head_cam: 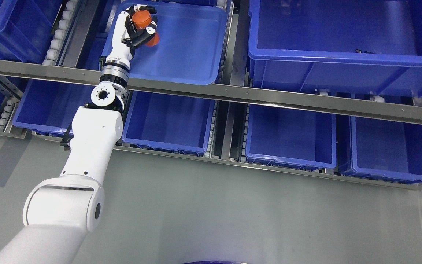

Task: Grab orange capacitor from left shelf to right desk
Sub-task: 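Lift the capacitor out of the bin with the left hand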

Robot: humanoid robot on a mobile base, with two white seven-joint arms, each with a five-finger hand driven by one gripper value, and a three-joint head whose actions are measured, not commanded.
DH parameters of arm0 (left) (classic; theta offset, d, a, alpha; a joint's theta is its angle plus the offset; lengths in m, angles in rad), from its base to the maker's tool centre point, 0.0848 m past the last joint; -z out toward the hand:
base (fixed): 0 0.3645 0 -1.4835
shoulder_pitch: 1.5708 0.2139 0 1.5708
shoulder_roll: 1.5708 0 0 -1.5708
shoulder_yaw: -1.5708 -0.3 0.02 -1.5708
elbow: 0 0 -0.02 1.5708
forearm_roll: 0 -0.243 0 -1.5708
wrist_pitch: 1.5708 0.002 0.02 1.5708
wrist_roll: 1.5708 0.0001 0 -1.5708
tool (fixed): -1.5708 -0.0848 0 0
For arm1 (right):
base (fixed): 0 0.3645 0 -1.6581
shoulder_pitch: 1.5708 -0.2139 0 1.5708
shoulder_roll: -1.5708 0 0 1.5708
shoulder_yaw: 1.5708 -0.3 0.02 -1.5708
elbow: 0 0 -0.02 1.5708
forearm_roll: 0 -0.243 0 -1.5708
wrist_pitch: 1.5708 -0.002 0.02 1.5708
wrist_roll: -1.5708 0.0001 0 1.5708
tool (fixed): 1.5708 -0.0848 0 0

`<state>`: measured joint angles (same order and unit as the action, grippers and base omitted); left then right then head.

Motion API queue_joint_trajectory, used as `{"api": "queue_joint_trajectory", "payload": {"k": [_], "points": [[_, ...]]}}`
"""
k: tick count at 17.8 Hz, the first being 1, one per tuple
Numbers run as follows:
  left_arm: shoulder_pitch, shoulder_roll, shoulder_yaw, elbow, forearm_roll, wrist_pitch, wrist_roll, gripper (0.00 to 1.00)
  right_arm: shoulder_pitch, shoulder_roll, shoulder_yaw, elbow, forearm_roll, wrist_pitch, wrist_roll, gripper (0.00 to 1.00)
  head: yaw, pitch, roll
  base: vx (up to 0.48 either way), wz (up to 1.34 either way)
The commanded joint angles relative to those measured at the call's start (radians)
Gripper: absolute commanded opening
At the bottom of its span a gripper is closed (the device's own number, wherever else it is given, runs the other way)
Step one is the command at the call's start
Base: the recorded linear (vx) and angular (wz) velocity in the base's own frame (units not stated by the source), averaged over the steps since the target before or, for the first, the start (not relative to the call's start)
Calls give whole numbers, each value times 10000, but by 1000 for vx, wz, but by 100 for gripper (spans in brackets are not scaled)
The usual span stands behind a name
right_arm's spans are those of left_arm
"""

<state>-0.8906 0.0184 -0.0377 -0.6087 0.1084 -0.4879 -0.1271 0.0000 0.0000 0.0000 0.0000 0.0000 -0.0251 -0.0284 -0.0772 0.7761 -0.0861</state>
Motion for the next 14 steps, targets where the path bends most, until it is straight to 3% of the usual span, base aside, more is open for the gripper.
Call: {"api": "queue_joint_trajectory", "payload": {"k": [1, 4, 6, 8, 12, 14], "points": [[162, -10, 852, -2195, 480, -1575, -64, 0, 199, -175, -123, -175, 31, 5, -8, 100, 0, 0, 0, 0, 0], [192, -10, 837, -2532, 466, -2975, 746, 0, 199, -175, -123, -175, 31, 21, -8, 100, 0, 0, 0, 0, 0], [558, -10, 776, -3373, 481, -2975, 1590, 0, 199, -175, -123, -175, 31, 21, -8, 100, 0, 0, 0, 0, 0], [1308, -10, 120, -4460, 496, -2975, 1685, 0, 199, -175, -123, -175, 31, 5, -8, 100, 0, 0, 0, 0, 0], [3685, -10, -1232, -8017, 557, -2975, 1670, 0, 199, -175, -123, -175, 31, 21, -8, 100, 0, 0, 0, 0, 0], [4485, -10, -1357, -8791, 604, -2684, 1670, 0, 199, -175, -123, -175, 31, 21, -8, 100, 0, 0, 0, 0, 0]]}}
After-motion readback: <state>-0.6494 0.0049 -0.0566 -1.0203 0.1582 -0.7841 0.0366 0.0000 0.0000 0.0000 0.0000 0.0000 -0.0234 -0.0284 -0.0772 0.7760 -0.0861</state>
